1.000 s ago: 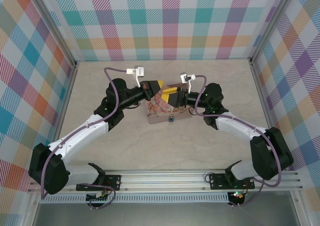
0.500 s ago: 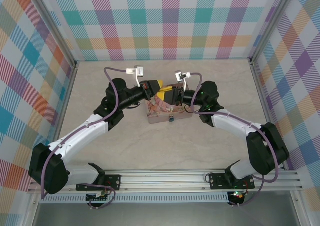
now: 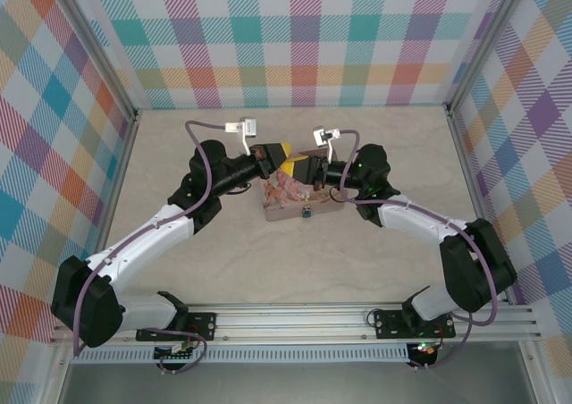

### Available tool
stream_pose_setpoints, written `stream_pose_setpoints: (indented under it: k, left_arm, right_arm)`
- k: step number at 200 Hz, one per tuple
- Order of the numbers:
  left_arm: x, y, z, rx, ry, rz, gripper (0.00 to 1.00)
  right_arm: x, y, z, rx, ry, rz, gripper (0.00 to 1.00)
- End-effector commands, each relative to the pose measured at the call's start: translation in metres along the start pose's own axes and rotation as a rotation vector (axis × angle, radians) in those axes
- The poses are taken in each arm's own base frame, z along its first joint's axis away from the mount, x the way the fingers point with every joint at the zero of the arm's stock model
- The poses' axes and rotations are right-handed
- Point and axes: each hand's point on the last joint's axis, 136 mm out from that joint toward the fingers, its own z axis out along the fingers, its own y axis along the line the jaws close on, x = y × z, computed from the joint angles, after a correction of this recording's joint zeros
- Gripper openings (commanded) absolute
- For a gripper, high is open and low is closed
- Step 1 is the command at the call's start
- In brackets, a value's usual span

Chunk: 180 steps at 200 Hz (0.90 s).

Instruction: Unlock the padlock with the key

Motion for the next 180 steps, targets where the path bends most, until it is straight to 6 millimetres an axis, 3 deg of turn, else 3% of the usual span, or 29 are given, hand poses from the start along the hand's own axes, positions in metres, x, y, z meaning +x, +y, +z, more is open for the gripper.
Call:
stream_pose_setpoints:
  k: [1,21,51,67,93,132,150,180]
  left_arm:
    - [-0.011,-0.018,-0.007,0.036,-0.042,0.043,0.21]
    - [-0.013,-0.012,-0.014,-0.018,-0.052,0.055,0.48]
    - [-0.01,0.008,-0.029,-0.139,-0.06,0.056,0.73]
    - [0.001,0.018,-0.035,-0.18,-0.028,0.066,0.81]
    - [0.039,0.038,-0.038,-0.216,0.108,0.061,0.82]
    - [0.115,0.067,-0.029,-0.2,0.279,-0.058,0.82]
    - [0.145,0.079,-0.022,-0.202,0.336,-0.116,0.82]
    - [0.174,0.094,-0.019,-0.234,0.398,-0.142,0.81]
  right_arm:
    - [-0.003,0.0,-0.001,0.056,0.001,-0.031,0.03]
    - [0.01,-0.016,-0.008,0.161,0.044,-0.02,0.03]
    - [0.036,-0.048,-0.031,0.37,0.108,-0.005,0.03]
    - [0.048,-0.066,-0.048,0.49,0.137,0.019,0.04]
    - [0.062,-0.094,-0.078,0.648,0.167,0.076,0.04]
    - [0.058,-0.123,-0.114,0.793,0.144,0.136,0.05]
    - [0.053,-0.136,-0.12,0.801,0.127,0.166,0.05]
    - [0.043,-0.156,-0.109,0.753,0.116,0.173,0.05]
